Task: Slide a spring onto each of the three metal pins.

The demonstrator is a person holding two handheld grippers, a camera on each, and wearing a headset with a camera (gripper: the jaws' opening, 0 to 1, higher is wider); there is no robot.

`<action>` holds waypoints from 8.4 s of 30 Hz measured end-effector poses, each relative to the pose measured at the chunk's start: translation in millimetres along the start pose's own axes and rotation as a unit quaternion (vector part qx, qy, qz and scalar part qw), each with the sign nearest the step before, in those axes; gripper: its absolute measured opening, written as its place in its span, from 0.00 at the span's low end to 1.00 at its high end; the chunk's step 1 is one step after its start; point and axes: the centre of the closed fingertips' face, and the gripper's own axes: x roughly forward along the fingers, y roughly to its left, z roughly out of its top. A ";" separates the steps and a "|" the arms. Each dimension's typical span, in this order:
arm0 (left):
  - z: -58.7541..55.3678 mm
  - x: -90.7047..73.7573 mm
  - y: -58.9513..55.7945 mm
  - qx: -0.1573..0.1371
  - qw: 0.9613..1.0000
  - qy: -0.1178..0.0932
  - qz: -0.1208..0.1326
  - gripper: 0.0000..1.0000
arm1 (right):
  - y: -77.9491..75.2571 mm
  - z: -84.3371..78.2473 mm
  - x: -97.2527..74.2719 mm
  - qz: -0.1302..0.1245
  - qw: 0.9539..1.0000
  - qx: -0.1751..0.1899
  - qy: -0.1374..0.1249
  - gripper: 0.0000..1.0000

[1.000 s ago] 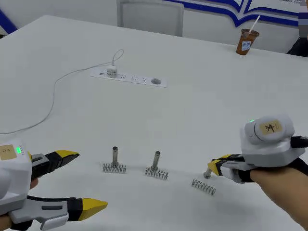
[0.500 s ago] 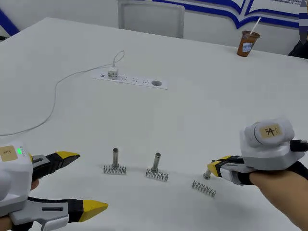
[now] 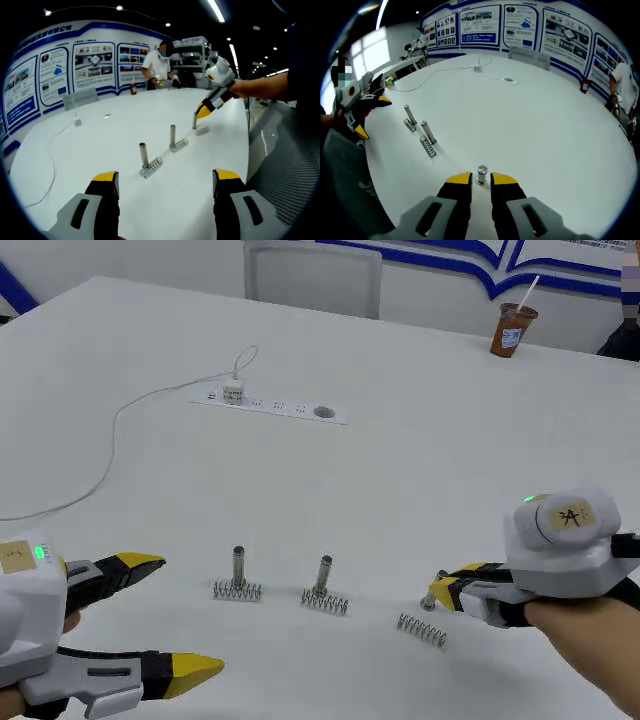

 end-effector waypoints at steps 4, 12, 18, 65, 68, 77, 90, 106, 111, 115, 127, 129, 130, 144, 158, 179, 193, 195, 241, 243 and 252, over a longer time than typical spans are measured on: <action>-1.3 0.2 0.1 -0.001 1.000 0.000 0.000 0.78 | 1.7 -5.7 -4.6 0.005 1.000 -0.004 0.002 0.16; -1.4 0.9 1.0 0.000 1.000 0.001 -0.003 0.78 | 15.0 -19.0 -11.3 0.043 0.998 -0.041 0.008 0.17; 0.2 3.0 0.2 0.001 1.000 0.001 -0.005 0.78 | 21.8 -29.4 -9.7 0.070 0.995 -0.065 0.020 0.17; -4.2 2.1 -5.0 -0.002 1.000 0.007 -0.005 0.77 | 38.2 -42.0 -2.3 0.120 0.978 -0.160 0.065 0.12; -4.7 2.4 -5.6 -0.003 1.000 0.007 -0.006 0.77 | 38.6 -37.1 -5.3 0.118 0.978 -0.162 0.062 0.12; -5.2 3.2 -7.7 -0.003 1.000 0.005 -0.010 0.77 | 42.8 -24.9 -13.1 0.120 0.978 -0.162 0.054 0.12; -4.6 5.1 -10.1 -0.003 1.000 0.003 -0.016 0.77 | 45.3 -19.1 -19.9 0.123 0.979 -0.153 0.055 0.12; -5.1 4.6 -7.7 -0.005 1.000 0.001 -0.013 0.77 | 37.9 1.5 -44.7 0.127 0.976 -0.157 0.079 0.12; -5.9 4.3 -7.7 -0.004 1.000 0.003 -0.014 0.77 | 34.8 10.1 -52.7 0.127 0.974 -0.169 0.086 0.11; -5.7 3.3 -6.8 -0.004 1.000 0.003 -0.012 0.77 | 26.1 20.2 -57.1 0.120 0.973 -0.175 0.090 0.11; -4.4 2.5 -6.1 -0.004 1.000 0.002 -0.010 0.77 | 6.9 43.7 -53.0 0.104 0.967 -0.203 0.114 0.11; -4.9 2.0 -6.0 -0.005 1.000 0.003 -0.009 0.77 | 7.1 44.4 -50.2 0.108 0.964 -0.208 0.122 0.11; -5.3 1.8 -5.9 -0.005 1.000 0.003 -0.008 0.77 | 7.3 44.3 -48.8 0.109 0.963 -0.211 0.125 0.11; -9.9 -0.9 -3.8 -0.011 1.000 0.006 -0.003 0.77 | 8.9 37.7 -34.8 0.123 0.952 -0.226 0.168 0.11; -10.4 0.6 -4.5 -0.012 1.000 0.006 -0.005 0.77 | 10.5 29.9 -18.5 0.127 0.941 -0.236 0.208 0.11; -9.1 0.9 -3.8 -0.011 1.000 0.007 -0.004 0.77 | 10.7 1.9 8.4 0.126 0.941 -0.216 0.226 0.12; -6.6 1.6 -4.1 -0.009 1.000 0.006 -0.004 0.77 | 11.3 2.1 9.8 0.133 0.948 -0.206 0.204 0.16; -6.4 1.6 -4.0 -0.009 1.000 0.006 -0.004 0.77 | 11.7 4.3 7.5 0.132 0.949 -0.207 0.196 0.17; -1.8 2.0 -6.5 -0.001 1.000 0.007 -0.006 0.77 | 93.7 23.4 35.8 0.179 0.956 -0.222 0.065 0.20; -1.6 2.6 -7.3 0.000 1.000 0.007 -0.007 0.77 | 94.8 21.5 40.9 0.180 0.956 -0.222 0.065 0.20; -3.1 2.4 -6.8 -0.002 1.000 0.009 -0.006 0.77 | 98.8 15.0 53.5 0.188 0.954 -0.223 0.068 0.18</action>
